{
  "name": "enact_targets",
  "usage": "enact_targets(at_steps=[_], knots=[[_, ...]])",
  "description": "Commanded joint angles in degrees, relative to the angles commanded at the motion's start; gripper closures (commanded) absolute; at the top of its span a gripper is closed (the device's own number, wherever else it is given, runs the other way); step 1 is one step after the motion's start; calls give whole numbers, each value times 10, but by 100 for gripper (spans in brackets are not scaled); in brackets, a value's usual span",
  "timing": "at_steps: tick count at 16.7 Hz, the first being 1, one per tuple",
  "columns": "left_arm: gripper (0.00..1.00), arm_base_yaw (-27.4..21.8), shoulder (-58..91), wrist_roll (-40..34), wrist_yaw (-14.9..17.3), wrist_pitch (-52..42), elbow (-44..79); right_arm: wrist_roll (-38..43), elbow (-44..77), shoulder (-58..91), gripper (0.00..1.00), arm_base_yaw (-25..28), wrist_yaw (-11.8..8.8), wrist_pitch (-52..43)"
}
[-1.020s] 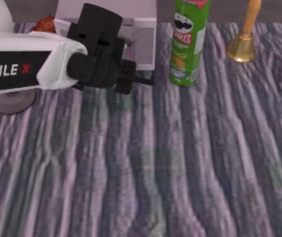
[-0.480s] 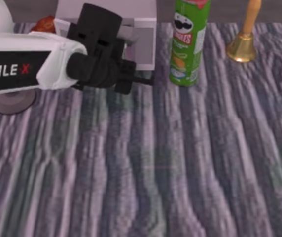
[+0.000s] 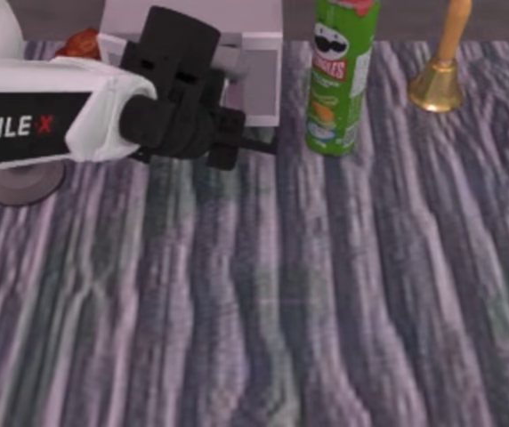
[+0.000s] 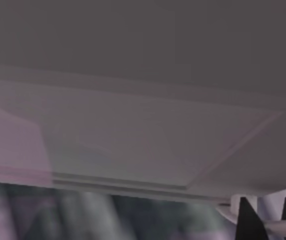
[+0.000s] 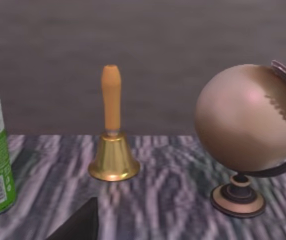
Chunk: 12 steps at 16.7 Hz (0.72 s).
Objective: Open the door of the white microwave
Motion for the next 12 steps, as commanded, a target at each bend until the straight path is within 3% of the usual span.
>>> enact_targets(at_steps=[6,12], knots=[[100,0,0,0,0,0,0,0,0,0,0,0,0,0],[100,7,-15,24,23,7,-17,0,0,0,0,0,0,0]])
